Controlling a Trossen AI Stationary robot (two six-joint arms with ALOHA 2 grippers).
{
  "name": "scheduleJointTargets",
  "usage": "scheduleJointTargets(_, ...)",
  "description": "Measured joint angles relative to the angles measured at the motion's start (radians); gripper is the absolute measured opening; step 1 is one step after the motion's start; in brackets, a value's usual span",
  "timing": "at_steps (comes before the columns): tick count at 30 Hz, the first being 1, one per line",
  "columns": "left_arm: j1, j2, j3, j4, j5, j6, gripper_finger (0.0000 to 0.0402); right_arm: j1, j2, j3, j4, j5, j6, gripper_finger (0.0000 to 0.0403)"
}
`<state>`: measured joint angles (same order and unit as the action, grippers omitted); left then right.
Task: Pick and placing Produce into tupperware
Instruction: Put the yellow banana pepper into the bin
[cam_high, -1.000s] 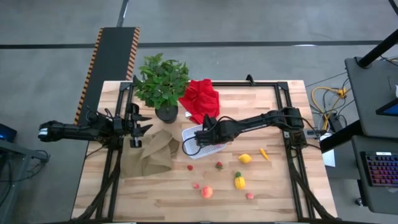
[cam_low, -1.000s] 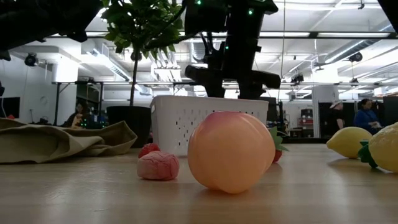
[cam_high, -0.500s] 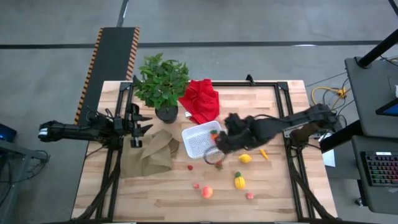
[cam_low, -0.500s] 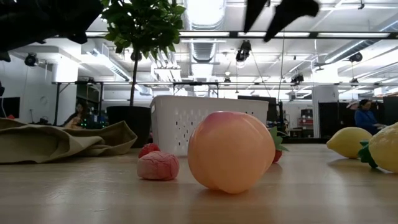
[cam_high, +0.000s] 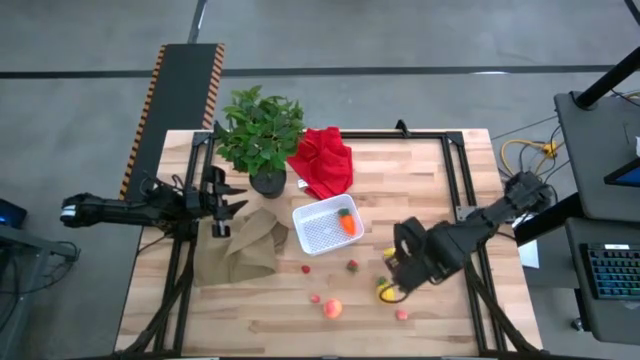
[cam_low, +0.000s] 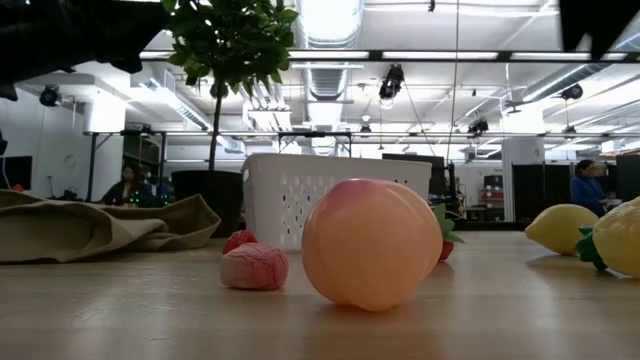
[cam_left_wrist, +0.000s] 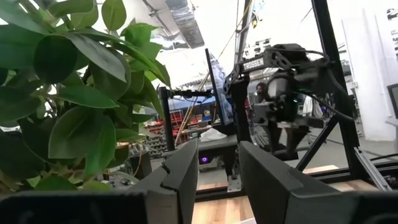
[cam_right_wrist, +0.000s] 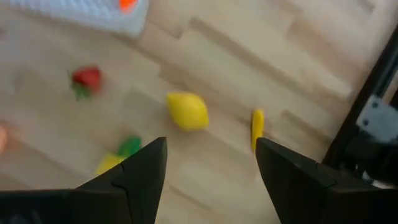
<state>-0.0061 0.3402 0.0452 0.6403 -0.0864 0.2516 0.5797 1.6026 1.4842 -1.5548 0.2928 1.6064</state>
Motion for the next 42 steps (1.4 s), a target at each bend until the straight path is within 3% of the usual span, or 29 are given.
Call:
scheduleJointTargets(8, 0.000, 0.025, 0.001, 0.003, 0.000, 0.000, 0.0105, 0.075, -0.080, -0.256, 0.135, -0.091, 0.078, 0.0238)
scheduleJointTargets(24, 0.000, 0.024, 0.003, 0.009, -0.053, -0.009, 0.0105, 0.071, -0.398, -0.775, 0.524, -0.087, 0.173, 0.0238)
scheduleJointTargets(42, 0.000, 0.025, 0.001, 0.007, -0.053, -0.013, 0.0105, 0.068, -0.390, -0.992, 0.727, -0.110, 0.158, 0.0238)
